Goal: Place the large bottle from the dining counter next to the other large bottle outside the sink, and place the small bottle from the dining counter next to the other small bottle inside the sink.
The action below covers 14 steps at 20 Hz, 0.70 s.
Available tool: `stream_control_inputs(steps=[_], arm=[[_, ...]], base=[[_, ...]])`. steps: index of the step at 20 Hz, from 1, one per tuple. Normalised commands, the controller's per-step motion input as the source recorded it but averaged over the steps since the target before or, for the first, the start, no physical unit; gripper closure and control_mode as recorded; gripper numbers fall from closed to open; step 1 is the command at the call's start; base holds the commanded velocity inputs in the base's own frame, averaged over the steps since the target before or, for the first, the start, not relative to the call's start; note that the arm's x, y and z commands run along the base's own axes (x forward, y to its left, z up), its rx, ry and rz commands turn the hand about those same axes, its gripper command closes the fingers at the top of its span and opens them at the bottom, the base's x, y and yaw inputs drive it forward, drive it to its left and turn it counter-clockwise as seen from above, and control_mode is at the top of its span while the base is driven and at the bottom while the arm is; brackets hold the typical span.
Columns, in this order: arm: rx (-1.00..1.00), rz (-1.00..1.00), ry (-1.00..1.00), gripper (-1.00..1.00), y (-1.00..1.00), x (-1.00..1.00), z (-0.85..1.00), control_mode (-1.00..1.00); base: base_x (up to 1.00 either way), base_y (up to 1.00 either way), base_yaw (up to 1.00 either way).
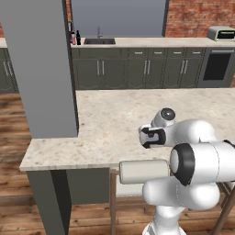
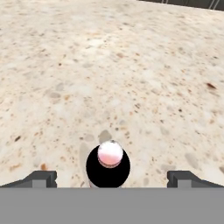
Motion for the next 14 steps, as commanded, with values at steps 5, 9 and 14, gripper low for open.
stream_control_inputs(steps=[5, 9, 14], arm=[[0.0, 0.0, 0.0, -1.0, 0.0, 0.03, -0.06, -1.0], [0.0, 0.0, 0.0, -1.0, 0.0, 0.13, -0.09, -1.0], [0.0, 0.0, 0.0, -1.0, 0.0, 0.15, -0.08, -1.0]], base=[[0.0, 0.0, 0.0], [0.0, 0.0, 0.0], [0.0, 0.0, 0.0]])
